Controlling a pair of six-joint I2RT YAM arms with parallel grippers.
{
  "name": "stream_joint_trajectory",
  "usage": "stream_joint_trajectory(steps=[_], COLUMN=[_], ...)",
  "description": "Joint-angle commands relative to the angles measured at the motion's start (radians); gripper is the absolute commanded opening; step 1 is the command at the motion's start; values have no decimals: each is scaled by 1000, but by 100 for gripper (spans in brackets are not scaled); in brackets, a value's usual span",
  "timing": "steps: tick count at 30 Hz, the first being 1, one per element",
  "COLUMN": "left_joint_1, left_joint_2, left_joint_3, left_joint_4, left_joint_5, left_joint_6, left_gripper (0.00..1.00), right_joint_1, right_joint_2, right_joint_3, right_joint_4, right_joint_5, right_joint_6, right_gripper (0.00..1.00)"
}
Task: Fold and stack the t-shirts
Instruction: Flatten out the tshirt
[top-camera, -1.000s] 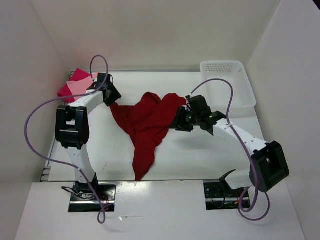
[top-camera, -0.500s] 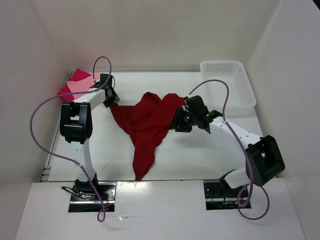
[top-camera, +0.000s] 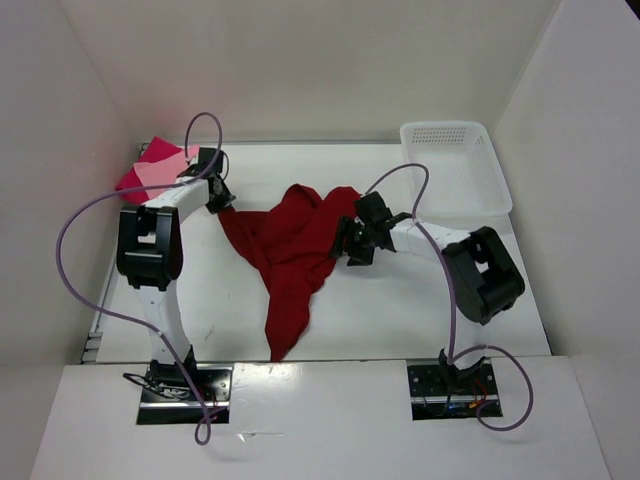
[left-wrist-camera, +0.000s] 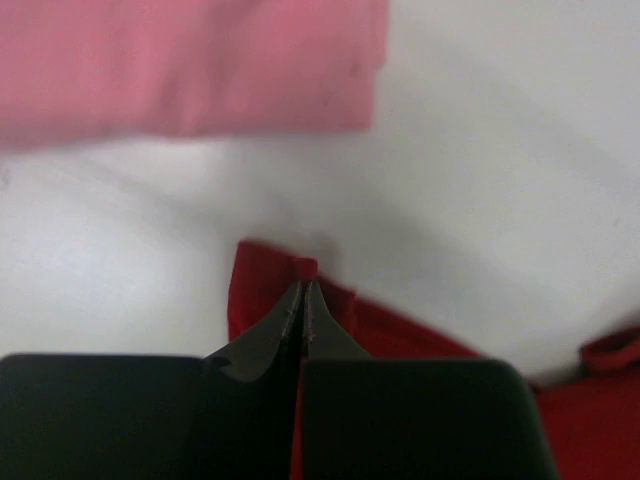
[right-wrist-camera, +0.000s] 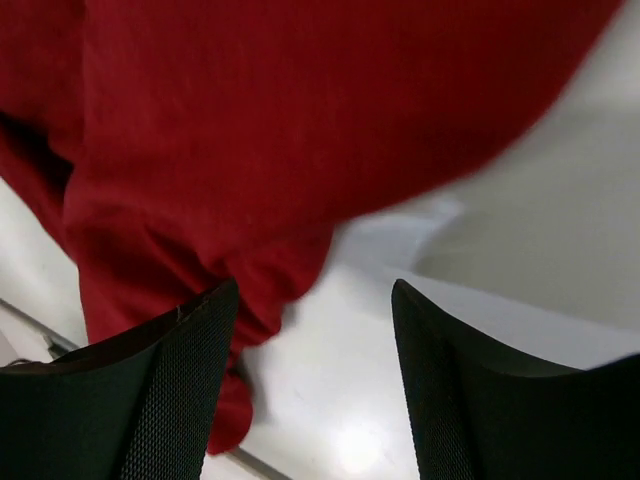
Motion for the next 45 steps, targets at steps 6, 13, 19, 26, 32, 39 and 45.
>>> stream_joint_trajectory(steps=[6, 13, 19, 26, 32, 39, 45], left_joint_1=[4, 31, 70, 79, 79, 97, 97], left_joint_2=[-333, -467, -729, -925, -1083, -878, -788], left_joint_3=[-240, -375, -533, -757, -844, -785, -762], left_joint_4=[63, 53, 76, 55, 21, 58, 44], left_joint_5=[43, 72, 163, 339, 307, 279, 161], left_joint_6=[11, -30, -101, -239, -270, -229, -170], left_gripper=[0, 0, 0, 22, 58, 62, 54], right_joint_1=[-44, -123, -241, -272, -205, -51, 12], right_joint_2=[178, 209, 277, 230, -48, -298, -479], right_joint_3=[214, 351, 580, 570, 284, -5, -191], right_joint_4=[120, 101, 40, -28, -37, -66, -86], right_joint_5=[-13, 28, 10, 23, 62, 85, 83], right_joint_6=[33, 24, 1, -30, -71, -53, 1], right_gripper=[37, 5, 4, 47, 43, 6, 17])
